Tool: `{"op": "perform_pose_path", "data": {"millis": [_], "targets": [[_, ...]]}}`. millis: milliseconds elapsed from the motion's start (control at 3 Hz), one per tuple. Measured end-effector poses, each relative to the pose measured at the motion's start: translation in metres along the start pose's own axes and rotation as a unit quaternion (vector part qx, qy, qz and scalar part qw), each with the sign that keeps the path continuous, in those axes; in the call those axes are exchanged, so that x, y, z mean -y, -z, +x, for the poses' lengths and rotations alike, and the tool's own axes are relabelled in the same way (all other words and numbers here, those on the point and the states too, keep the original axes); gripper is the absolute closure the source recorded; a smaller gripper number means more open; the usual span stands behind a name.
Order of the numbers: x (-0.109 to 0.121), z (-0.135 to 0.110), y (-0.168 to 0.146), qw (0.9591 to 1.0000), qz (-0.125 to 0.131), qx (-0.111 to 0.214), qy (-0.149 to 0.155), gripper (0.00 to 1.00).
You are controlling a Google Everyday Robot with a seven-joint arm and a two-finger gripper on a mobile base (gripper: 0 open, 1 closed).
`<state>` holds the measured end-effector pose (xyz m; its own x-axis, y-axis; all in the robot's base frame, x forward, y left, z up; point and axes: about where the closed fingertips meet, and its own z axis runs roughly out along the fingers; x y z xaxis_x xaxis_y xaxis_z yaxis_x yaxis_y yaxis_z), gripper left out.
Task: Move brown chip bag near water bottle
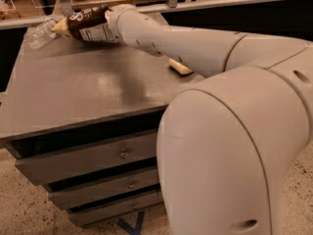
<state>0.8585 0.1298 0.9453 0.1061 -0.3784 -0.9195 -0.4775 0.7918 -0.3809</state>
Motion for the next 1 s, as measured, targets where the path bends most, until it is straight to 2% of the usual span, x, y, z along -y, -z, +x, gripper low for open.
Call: {"op": "perform_pose_path", "data": {"millis": [1000], "targets": [[-0.0009,0.0048,-0.0010,0.9999,-0.002,-0.010,0.002,0.12]]}}
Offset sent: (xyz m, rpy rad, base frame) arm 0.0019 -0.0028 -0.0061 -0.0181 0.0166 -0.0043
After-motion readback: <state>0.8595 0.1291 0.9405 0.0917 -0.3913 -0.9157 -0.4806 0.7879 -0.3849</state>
